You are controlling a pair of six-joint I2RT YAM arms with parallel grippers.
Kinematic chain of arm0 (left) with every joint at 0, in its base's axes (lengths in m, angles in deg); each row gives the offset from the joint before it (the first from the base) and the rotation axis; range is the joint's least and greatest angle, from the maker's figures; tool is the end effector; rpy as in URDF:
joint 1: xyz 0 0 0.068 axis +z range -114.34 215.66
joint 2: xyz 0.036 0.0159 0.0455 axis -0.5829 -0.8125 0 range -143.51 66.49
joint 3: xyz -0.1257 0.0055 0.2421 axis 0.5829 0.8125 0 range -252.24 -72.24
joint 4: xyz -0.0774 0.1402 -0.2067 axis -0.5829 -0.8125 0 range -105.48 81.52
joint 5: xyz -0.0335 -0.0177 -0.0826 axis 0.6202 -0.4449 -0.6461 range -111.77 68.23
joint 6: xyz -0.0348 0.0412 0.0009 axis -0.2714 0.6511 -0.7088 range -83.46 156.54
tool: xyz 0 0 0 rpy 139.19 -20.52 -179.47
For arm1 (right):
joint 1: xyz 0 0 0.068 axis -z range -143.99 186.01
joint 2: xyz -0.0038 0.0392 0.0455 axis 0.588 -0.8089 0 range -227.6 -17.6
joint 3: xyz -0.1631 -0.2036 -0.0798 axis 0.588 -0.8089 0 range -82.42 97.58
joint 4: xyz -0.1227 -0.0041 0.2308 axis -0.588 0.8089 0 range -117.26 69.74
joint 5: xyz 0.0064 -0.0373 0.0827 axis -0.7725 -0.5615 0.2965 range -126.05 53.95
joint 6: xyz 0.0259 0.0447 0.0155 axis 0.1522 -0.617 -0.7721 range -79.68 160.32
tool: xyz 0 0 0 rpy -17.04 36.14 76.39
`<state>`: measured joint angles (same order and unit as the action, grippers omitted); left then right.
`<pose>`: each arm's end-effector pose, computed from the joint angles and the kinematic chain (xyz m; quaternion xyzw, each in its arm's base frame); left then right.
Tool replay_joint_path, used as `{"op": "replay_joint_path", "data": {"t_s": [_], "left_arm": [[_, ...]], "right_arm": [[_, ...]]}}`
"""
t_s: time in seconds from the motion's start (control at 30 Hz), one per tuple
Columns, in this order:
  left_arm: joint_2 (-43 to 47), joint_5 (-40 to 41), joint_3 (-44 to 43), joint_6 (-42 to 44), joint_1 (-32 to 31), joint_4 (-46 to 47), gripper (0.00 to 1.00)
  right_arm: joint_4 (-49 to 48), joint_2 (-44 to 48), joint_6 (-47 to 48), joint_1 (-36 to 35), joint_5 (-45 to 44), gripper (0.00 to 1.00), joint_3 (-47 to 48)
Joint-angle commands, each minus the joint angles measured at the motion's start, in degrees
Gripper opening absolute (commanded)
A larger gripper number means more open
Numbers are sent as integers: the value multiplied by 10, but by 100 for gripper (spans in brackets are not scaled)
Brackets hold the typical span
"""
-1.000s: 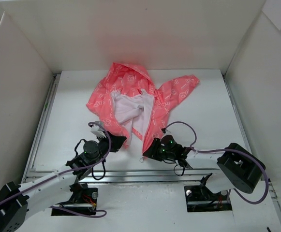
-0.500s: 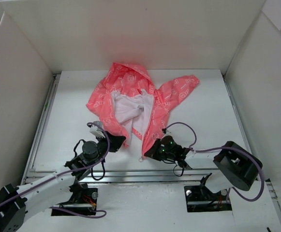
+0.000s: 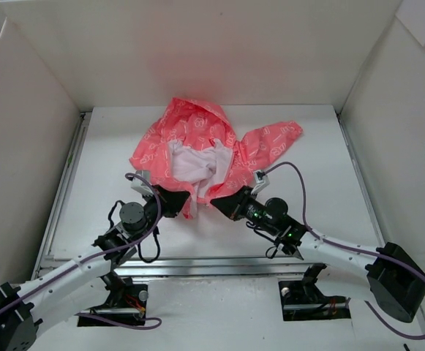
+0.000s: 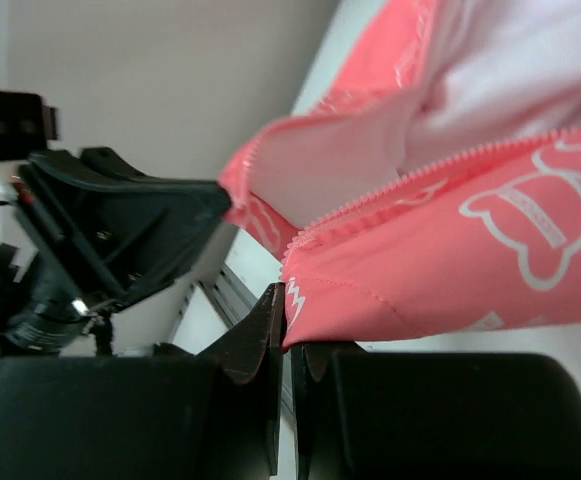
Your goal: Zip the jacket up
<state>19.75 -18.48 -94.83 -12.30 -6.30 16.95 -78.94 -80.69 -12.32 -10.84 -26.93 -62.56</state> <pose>0.1476 -0.1300 0.2627 -0.0624 0.6964 -0.4948 0.5161 0.1518 0.1703 0.2409 -0.0273 0.6533 0.6097 0.4481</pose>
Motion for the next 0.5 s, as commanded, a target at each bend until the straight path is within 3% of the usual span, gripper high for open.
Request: {"op": "replay_joint_path", "data": {"t_s": [0.0,0.47], "left_arm": [[18,-10,-33,-11,7,22,0],[10,-102,-8,-72,31,131,0]], "right_arm": [[-109,15,39,4,-12,0,36],[-197,-35,31,6,23,0,72]]}}
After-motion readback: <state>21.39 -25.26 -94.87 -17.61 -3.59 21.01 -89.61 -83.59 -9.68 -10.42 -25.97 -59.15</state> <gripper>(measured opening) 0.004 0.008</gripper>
